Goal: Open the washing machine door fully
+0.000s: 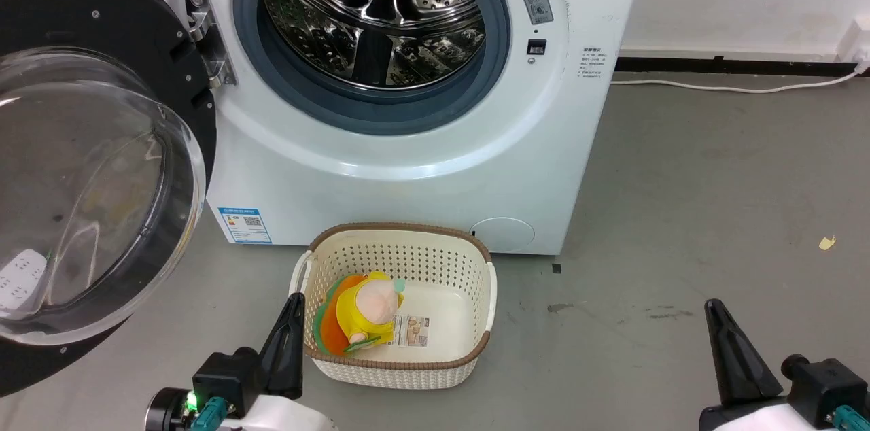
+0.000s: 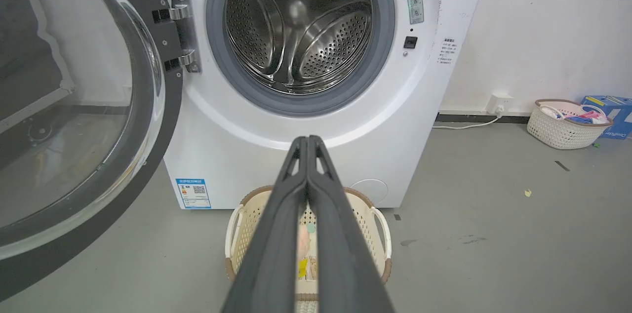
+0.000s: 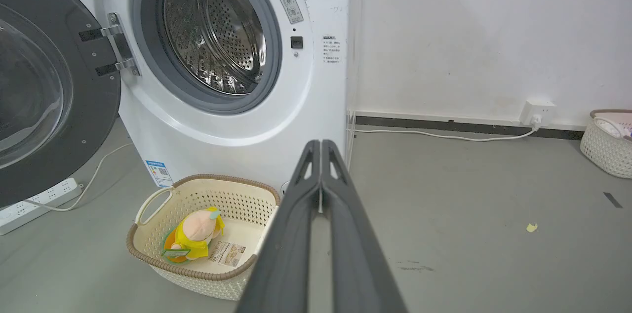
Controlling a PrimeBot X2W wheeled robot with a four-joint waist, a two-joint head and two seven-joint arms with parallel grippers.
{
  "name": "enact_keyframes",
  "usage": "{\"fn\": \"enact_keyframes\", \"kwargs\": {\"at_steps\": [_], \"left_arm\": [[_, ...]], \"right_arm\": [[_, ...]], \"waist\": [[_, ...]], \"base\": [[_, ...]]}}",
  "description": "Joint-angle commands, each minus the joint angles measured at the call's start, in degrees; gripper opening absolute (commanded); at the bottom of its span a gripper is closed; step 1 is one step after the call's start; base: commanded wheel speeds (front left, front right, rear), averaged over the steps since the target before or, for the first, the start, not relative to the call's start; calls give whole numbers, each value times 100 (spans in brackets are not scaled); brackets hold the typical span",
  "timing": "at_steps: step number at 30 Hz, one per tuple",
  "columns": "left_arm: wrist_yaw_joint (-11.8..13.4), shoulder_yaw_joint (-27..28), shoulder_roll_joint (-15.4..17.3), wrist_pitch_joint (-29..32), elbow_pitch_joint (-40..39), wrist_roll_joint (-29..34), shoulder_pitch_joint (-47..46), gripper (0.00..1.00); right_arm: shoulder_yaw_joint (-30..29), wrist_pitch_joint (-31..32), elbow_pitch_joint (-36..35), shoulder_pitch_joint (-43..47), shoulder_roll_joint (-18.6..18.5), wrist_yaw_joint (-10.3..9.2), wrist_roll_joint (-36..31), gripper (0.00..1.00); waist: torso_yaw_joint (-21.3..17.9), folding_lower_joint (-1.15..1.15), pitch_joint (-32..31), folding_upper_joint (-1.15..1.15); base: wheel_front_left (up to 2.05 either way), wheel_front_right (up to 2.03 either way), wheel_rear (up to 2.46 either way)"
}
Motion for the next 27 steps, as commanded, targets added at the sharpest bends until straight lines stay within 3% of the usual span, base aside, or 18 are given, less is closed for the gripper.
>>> {"fn": "enact_keyframes", "kwargs": {"at_steps": [1, 27], "left_arm": [[33, 32, 1, 32, -33, 25, 0, 0], [88, 135, -3, 348, -222, 192, -1, 0]], "right_arm": [[21, 38, -42, -54, 5, 1, -32, 0], [139, 355, -148, -131, 10, 2, -143, 0]], "waist": [[0, 0, 0, 0], [-9, 0, 2, 0]], "base": [[0, 0, 0], [0, 0, 0]]}}
